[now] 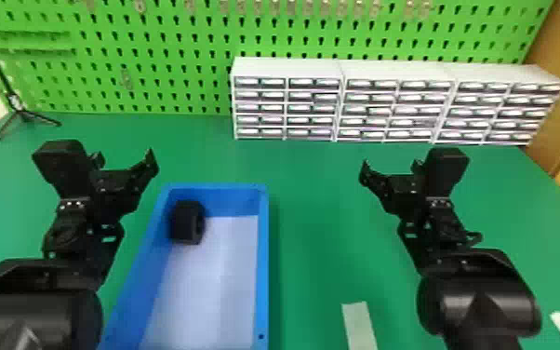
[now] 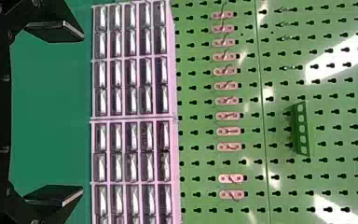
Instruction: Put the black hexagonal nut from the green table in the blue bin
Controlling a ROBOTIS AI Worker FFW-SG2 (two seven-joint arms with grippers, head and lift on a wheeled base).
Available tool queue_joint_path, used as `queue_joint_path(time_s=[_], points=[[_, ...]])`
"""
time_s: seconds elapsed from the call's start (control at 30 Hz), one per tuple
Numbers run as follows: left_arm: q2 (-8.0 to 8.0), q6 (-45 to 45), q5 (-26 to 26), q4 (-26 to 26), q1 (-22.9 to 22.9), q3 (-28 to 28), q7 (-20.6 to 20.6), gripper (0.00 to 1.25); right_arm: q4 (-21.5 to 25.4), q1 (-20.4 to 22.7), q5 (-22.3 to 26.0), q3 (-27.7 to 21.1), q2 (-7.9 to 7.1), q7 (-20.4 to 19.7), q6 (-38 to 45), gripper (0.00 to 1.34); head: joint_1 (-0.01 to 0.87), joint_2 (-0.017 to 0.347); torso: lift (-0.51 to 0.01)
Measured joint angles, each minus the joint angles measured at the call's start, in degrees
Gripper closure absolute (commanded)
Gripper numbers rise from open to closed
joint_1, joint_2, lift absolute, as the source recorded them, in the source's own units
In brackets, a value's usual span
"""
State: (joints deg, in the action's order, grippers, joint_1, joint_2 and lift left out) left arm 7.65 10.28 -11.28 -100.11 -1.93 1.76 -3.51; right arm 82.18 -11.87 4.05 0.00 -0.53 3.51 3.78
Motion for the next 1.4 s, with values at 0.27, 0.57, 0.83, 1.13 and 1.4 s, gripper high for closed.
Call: queue_joint_path(time_s=[0.27, 0.57, 0.83, 1.13, 1.4], points=[[0.0, 0.0, 0.01, 0.0, 0.0, 0.0, 0.0, 0.33, 0.0, 0.0, 0.0, 0.0, 0.0, 0.0, 0.03, 0.15, 0.686, 0.028, -0.096], [0.0, 0.0, 0.01, 0.0, -0.05, 0.0, 0.0, 0.33, 0.0, -0.08, -0.01, 0.04, 0.0, 0.0, 0.15, 0.15, 0.686, 0.028, -0.096], [0.0, 0.0, 0.03, 0.0, -0.18, 0.0, 0.0, 0.33, 0.0, -0.16, -0.01, 0.08, -0.06, 0.0, 0.18, 0.15, 0.686, 0.028, -0.096], [0.0, 0.0, 0.03, 0.0, -0.3, -0.02, 0.0, 0.33, 0.0, -0.18, -0.01, 0.09, -0.09, 0.0, 0.3, 0.15, 0.686, 0.028, -0.096], [0.0, 0.0, 0.03, 0.0, -0.35, -0.05, 0.0, 0.33, 0.0, -0.25, -0.01, 0.09, -0.15, 0.0, 0.35, 0.15, 0.686, 0.028, -0.096]])
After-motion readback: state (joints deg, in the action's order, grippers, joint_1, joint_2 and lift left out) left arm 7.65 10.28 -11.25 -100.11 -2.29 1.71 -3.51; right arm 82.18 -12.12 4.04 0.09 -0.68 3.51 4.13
